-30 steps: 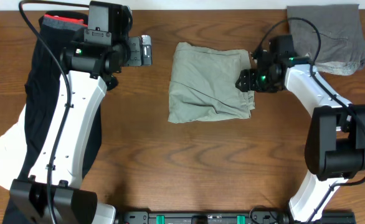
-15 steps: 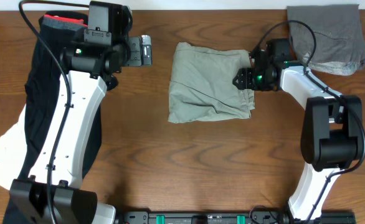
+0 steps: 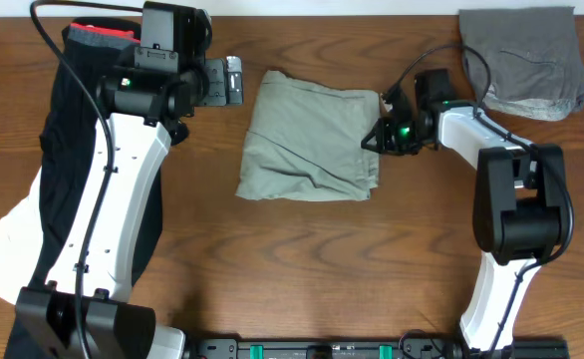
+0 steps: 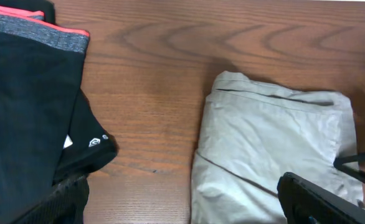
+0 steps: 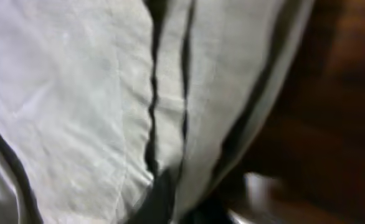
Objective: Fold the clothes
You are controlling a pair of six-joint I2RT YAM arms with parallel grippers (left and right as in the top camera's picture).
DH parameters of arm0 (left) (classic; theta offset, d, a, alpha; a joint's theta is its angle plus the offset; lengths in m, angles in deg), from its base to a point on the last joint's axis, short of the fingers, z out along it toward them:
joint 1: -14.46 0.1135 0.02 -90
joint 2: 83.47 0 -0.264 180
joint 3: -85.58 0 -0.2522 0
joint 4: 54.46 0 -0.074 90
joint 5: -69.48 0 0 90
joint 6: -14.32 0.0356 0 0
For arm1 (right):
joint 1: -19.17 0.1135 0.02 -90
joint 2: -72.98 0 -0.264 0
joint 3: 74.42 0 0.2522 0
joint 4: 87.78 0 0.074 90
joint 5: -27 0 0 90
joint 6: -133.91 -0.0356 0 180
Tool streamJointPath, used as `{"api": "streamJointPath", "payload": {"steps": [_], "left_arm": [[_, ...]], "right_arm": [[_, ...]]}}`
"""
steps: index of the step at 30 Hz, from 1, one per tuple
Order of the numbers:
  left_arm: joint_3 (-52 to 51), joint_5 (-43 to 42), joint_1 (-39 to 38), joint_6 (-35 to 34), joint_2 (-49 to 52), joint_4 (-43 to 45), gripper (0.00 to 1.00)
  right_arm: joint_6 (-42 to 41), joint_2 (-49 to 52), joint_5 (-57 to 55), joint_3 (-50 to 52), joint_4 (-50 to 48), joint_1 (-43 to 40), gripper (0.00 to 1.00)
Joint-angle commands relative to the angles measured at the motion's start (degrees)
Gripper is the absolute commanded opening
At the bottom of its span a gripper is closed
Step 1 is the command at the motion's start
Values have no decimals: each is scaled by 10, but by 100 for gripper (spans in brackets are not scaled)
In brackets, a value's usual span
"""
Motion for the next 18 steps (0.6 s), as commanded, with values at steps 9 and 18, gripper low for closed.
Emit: {"api": "streamJointPath", "payload": {"steps": [9,18], "left_arm": [[-3,3,2,-3,7,0,98],[-3,3,2,-3,7,0,98]], "right_arm": [[-1,26,-10,5,-6,7,1],[-1,-38,-33,-45,52,-11,1]]}}
